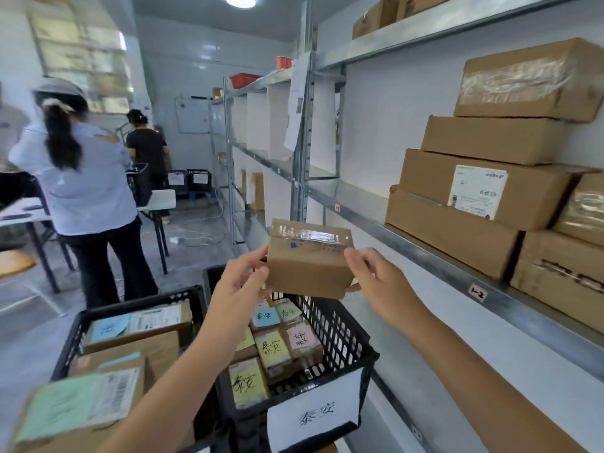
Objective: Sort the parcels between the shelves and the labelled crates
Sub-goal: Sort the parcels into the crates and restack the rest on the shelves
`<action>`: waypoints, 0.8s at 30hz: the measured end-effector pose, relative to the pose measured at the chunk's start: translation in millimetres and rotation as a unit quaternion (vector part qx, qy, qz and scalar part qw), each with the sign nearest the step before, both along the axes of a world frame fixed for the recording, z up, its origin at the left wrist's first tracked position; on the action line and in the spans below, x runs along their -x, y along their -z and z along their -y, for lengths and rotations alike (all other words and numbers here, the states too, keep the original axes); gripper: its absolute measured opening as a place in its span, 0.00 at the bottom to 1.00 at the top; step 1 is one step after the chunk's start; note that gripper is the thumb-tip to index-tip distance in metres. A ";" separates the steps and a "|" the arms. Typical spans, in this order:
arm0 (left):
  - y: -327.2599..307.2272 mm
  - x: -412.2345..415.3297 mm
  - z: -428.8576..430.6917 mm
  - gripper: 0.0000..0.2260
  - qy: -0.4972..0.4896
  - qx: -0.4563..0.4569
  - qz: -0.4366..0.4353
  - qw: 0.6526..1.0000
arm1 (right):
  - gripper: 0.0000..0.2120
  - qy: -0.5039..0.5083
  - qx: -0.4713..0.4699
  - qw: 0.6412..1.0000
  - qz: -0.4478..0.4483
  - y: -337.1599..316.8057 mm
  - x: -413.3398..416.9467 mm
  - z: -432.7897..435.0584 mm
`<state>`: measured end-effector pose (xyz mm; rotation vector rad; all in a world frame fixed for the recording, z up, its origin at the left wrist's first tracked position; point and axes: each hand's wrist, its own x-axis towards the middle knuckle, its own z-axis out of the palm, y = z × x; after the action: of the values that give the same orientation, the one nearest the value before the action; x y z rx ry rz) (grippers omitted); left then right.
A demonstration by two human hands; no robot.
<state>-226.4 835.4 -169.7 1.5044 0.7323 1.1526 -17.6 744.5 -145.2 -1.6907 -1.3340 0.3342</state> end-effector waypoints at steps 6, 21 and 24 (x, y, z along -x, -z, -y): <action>23.3 13.0 4.4 0.09 0.011 0.031 0.005 0.999 | 0.25 0.019 -0.015 0.998 -0.051 20.6 16.7 -12.3; 87.5 10.4 -27.2 0.20 -0.011 0.176 0.048 0.983 | 0.06 -0.009 0.051 0.947 -0.318 96.6 3.2 -64.9; 103.2 10.4 -40.1 0.07 -0.025 0.181 0.039 0.982 | 0.07 -0.028 0.087 0.928 -0.362 110.3 -7.4 -78.3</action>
<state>-236.7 875.5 -272.9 1.1354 0.8779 1.0437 -10.2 822.8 -255.5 -1.4468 -0.8088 1.0247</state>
